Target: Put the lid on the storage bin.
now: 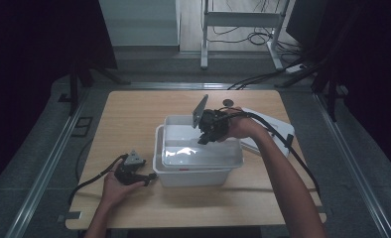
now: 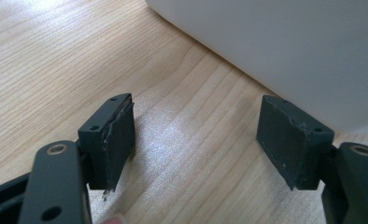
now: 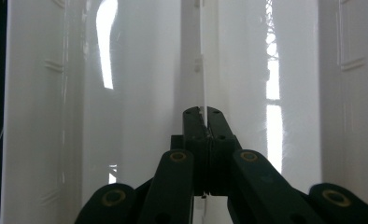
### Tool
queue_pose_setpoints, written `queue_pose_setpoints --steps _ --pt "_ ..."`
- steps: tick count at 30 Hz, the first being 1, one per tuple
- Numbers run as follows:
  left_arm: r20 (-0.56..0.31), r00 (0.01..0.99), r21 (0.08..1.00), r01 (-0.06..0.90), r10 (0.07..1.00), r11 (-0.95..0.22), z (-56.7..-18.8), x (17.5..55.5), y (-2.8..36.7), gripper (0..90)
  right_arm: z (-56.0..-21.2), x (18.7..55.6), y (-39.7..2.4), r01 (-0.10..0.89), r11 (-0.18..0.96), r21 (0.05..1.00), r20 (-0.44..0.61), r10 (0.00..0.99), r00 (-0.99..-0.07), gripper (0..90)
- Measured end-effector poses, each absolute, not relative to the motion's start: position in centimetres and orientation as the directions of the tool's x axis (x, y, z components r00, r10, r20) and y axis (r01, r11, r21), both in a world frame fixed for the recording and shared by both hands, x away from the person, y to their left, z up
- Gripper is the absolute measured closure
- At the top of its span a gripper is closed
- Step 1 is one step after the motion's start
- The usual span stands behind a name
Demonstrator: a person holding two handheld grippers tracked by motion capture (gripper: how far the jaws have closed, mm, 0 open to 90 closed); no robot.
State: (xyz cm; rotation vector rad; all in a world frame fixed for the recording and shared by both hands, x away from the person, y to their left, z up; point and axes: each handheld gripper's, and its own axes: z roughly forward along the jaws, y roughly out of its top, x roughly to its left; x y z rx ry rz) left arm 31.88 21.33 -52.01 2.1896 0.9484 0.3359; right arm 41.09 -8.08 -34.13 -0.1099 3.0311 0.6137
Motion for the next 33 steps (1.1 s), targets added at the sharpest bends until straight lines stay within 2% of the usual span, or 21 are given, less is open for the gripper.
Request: queue_pose_setpoints --steps 33 --pt "-0.041 0.697 0.703 0.529 0.716 -0.474 -52.0 31.9 21.3 28.0 -34.6 41.3 -5.5 -0.106 0.915 0.388 -0.053 -0.093 -0.994 88.8"
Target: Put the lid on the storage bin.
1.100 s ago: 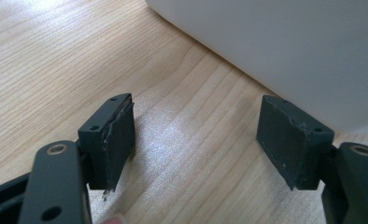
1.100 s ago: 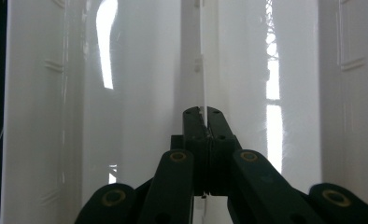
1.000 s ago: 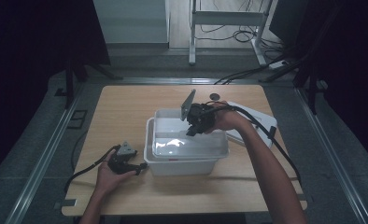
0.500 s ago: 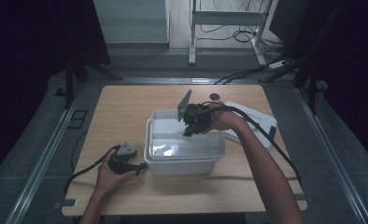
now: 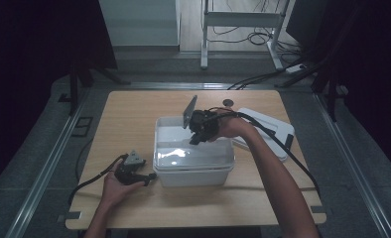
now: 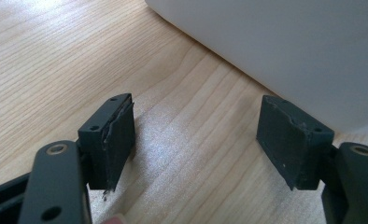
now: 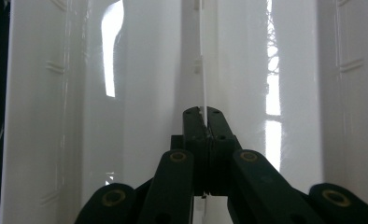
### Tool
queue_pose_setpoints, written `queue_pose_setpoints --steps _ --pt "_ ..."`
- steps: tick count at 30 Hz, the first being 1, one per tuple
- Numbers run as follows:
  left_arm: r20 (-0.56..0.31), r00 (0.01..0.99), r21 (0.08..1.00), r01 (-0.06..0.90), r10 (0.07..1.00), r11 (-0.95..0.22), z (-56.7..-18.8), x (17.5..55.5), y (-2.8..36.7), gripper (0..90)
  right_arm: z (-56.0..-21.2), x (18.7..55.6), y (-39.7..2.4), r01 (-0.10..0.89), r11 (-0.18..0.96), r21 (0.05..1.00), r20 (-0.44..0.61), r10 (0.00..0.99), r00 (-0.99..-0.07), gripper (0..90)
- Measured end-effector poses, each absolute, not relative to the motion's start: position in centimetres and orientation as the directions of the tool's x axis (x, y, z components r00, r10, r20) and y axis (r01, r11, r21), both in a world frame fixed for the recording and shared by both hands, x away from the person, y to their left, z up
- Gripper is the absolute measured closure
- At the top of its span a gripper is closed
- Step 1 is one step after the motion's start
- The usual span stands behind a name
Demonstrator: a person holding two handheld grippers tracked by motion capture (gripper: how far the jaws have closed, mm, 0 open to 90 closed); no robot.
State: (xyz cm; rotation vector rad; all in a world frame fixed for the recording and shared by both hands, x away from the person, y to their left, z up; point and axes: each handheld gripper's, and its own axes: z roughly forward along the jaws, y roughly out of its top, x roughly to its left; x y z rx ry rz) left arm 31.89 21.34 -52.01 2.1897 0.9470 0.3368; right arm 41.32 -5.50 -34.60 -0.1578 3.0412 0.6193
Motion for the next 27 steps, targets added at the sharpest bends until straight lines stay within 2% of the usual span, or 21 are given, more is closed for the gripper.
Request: queue_pose_setpoints --steps 19,20,22,27 --pt "-0.042 0.699 0.703 0.529 0.714 -0.476 -52.0 31.9 21.4 28.0 -36.2 41.6 -5.0 -0.095 0.927 0.364 -0.048 -0.083 -0.995 88.1" --pt "-0.042 0.699 0.703 0.529 0.714 -0.475 -52.0 31.9 21.4 28.0 -36.3 41.6 -5.0 -0.096 0.926 0.364 -0.051 -0.083 -0.995 85.3" --pt "-0.043 0.698 0.703 0.529 0.715 -0.475 -52.0 31.9 21.4 28.0 -36.2 41.7 -5.0 -0.088 0.923 0.376 -0.055 -0.073 -0.996 73.9" --pt "-0.045 0.698 0.704 0.529 0.714 -0.473 -52.0 31.9 21.3 28.0 -35.7 41.6 -5.5 -0.086 0.917 0.388 -0.062 -0.067 -0.996 70.5"
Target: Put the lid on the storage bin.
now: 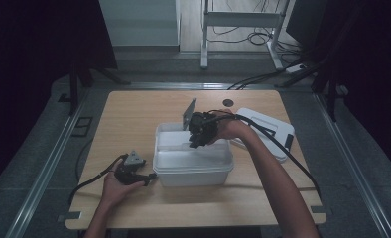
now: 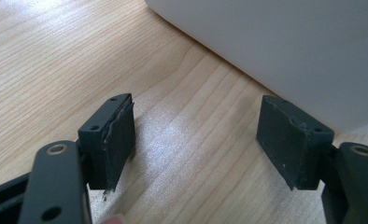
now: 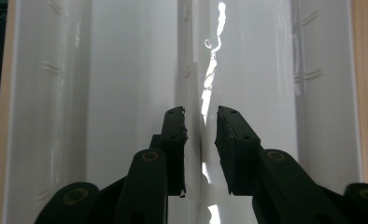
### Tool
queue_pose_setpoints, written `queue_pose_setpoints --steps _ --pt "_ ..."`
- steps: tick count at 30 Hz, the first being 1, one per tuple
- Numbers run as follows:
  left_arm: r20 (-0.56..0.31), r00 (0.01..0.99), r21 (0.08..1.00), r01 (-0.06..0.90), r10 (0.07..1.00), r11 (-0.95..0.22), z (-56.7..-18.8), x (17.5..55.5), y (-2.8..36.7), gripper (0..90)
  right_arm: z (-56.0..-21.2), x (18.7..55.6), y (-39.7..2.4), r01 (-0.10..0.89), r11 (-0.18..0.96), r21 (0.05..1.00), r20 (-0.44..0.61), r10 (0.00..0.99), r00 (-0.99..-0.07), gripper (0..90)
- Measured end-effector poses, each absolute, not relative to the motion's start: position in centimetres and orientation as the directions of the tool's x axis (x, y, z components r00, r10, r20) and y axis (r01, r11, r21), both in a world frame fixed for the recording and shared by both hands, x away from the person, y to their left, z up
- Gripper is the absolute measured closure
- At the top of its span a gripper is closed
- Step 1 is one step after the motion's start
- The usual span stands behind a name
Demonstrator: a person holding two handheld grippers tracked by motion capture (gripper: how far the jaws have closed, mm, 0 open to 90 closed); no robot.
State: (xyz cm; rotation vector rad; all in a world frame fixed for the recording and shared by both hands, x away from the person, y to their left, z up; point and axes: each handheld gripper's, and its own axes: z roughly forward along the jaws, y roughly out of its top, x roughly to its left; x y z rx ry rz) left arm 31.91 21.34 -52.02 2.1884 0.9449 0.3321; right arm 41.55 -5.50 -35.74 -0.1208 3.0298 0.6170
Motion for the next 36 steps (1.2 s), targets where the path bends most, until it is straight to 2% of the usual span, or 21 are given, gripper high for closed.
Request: queue_pose_setpoints --steps 14,23,36 --pt "-0.046 0.697 0.704 0.531 0.716 -0.472 -52.0 31.9 21.3 28.0 -34.4 41.1 -8.0 -0.047 0.91 0.412 -0.064 -0.023 -0.998 66.7" --pt "-0.045 0.695 0.704 0.532 0.717 -0.471 -52.0 31.9 21.3 28.0 -32.2 40.9 -12.3 0.026 0.899 0.436 -0.101 0.078 -0.992 63.7" --pt "-0.044 0.694 0.706 0.531 0.719 -0.469 -52.0 31.9 21.3 28.1 -32.2 41.6 -17.9 0.131 0.881 0.454 -0.126 0.209 -0.97 61.0"
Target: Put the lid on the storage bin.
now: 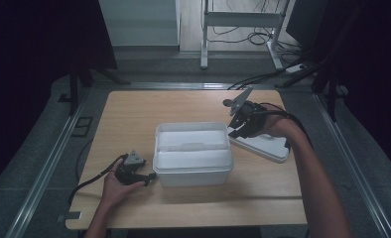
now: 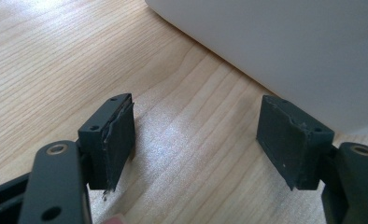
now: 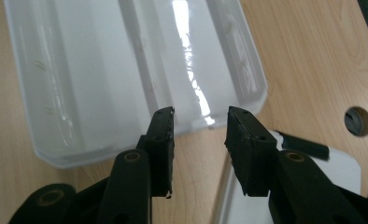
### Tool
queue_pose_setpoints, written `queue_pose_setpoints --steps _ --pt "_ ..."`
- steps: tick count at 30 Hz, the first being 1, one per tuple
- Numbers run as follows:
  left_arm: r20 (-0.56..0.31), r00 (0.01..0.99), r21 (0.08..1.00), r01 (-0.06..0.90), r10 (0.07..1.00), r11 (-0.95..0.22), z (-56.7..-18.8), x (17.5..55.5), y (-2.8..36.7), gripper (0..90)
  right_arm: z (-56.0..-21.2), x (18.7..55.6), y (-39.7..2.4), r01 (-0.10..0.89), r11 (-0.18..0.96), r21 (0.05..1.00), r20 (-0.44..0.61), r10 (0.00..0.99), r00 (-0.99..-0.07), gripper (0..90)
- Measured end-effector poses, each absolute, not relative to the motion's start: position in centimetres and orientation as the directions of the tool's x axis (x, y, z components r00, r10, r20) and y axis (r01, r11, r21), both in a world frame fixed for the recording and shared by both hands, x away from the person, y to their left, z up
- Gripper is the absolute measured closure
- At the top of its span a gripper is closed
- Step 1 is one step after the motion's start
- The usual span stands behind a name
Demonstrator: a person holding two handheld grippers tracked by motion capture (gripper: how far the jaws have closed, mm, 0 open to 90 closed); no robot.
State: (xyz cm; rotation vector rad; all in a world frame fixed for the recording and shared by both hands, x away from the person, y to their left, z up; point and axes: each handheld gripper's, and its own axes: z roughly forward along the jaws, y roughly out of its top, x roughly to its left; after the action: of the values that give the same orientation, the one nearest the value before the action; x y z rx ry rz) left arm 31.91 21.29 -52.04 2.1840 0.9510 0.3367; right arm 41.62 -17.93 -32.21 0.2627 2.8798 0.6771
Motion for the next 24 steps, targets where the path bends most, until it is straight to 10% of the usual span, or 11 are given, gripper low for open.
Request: queue_pose_setpoints --steps 24 --pt "-0.041 0.69 0.707 0.531 0.723 -0.466 -52.1 31.8 21.2 28.0 -38.4 47.4 -26.1 0.357 0.859 0.367 -0.135 0.429 -0.893 60.6"
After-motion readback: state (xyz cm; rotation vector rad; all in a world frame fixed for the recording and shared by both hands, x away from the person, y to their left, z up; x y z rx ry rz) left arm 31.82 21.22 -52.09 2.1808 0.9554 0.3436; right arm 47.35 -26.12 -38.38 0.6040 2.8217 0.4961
